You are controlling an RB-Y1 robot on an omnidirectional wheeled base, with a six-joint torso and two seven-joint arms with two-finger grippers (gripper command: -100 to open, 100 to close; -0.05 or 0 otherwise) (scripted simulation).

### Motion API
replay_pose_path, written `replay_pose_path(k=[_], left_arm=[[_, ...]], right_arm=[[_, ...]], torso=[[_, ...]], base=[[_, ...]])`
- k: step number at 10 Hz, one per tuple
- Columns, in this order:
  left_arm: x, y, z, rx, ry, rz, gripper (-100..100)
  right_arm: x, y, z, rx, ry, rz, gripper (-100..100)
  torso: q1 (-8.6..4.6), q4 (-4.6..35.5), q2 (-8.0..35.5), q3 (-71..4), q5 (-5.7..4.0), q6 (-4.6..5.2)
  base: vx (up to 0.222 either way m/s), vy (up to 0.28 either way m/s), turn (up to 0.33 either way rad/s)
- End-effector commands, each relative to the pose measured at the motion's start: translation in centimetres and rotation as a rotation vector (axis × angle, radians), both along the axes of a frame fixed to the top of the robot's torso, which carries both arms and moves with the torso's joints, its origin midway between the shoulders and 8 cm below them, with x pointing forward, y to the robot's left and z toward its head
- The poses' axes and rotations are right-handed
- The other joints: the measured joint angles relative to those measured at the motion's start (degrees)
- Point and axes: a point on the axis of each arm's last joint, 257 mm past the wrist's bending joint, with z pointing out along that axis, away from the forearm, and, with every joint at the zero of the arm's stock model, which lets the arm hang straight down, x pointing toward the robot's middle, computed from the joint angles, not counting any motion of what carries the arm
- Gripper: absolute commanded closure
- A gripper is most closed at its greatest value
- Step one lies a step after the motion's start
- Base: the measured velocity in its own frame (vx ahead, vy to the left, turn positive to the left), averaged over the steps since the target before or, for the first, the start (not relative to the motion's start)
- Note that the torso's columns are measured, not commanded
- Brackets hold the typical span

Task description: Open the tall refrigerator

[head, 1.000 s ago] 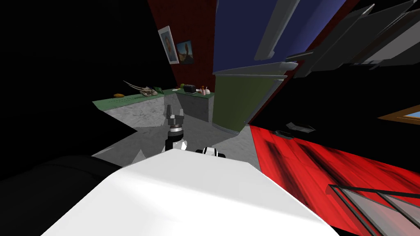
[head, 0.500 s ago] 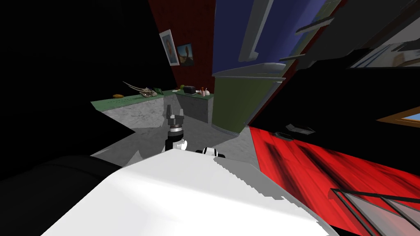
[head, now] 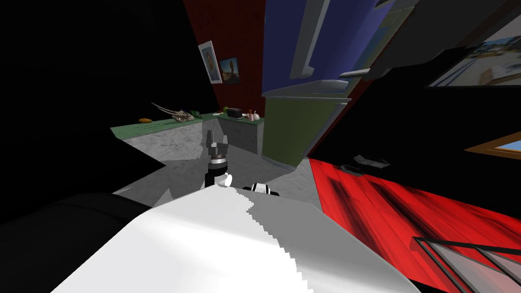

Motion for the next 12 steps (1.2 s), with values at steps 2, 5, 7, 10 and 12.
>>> replay_pose_path(k=[2, 5, 7, 10, 12], left_arm=[[0.0, 0.0, 0.0, 0.000, 0.000, 0.000, 0], [0.0, 0.0, 0.0, 0.000, 0.000, 0.000, 0], [0.0, 0.0, 0.0, 0.000, 0.000, 0.000, 0], [0.0, 0.0, 0.0, 0.000, 0.000, 0.000, 0], [0.0, 0.0, 0.0, 0.000, 0.000, 0.000, 0]], right_arm=[[-0.9, 2.2, -0.8, -0.111, -0.058, 0.021, -100], [-2.2, 4.3, -0.4, -0.195, -0.142, 0.043, -100], [-2.8, 4.7, 0.2, -0.207, -0.171, 0.050, -100], [-3.0, 3.9, -0.5, -0.189, -0.144, 0.066, 100], [-3.5, 4.6, -1.5, -0.210, -0.114, 0.101, 100]], torso=[[0.04, -0.08, -0.15, -0.11, 0.02, -0.05], [0.33, -0.03, -0.26, -0.27, 0.22, -0.14], [0.48, 0.00, -0.34, -0.39, 0.35, -0.20], [0.56, 0.39, 0.15, -0.11, 0.45, -0.14], [0.57, 0.09, -0.41, -0.58, 0.51, -0.27]], base=[[0.040, -0.031, 0.001], [0.041, -0.024, -0.004], [0.023, -0.024, -0.015], [0.016, -0.026, 0.086], [0.112, -0.071, 0.368]])
